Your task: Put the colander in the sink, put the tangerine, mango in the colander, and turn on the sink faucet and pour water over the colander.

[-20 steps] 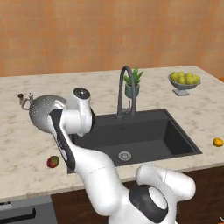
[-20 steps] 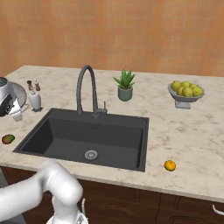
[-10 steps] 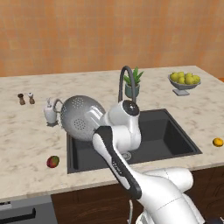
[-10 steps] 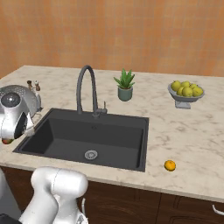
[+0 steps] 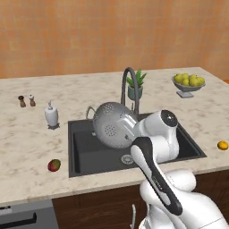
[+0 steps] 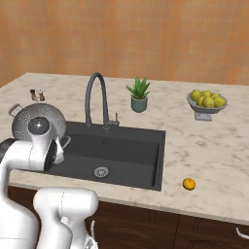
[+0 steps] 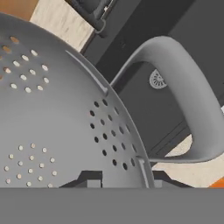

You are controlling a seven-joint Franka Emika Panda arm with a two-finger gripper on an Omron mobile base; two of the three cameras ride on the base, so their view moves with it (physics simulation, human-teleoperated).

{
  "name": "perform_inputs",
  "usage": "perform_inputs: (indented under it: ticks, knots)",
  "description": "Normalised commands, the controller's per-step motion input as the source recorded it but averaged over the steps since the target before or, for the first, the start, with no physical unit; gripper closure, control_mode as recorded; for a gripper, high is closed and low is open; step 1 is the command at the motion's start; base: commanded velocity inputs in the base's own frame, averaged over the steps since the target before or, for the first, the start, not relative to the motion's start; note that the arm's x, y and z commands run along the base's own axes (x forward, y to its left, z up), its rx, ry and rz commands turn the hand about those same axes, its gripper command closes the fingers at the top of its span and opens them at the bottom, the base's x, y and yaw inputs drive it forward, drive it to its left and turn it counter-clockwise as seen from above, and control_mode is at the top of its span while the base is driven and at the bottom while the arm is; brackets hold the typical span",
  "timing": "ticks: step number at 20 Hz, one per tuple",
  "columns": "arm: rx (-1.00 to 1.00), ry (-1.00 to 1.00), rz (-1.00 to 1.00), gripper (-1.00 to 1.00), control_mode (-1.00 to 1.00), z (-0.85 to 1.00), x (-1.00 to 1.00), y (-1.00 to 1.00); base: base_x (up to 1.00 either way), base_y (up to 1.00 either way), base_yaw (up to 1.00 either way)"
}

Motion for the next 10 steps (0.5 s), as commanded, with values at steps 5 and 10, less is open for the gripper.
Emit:
perform_inputs:
  ticks: [5, 10]
  knots:
    - [-0.05, 0.20, -0.04, 1.00, -1.00, 0.00, 0.00, -1.00, 0.00, 0.00, 0.00]
    - [-0.01, 0.13, -0.04, 1.00, -1.00, 0.00, -0.10, -1.00, 0.00, 0.00, 0.00]
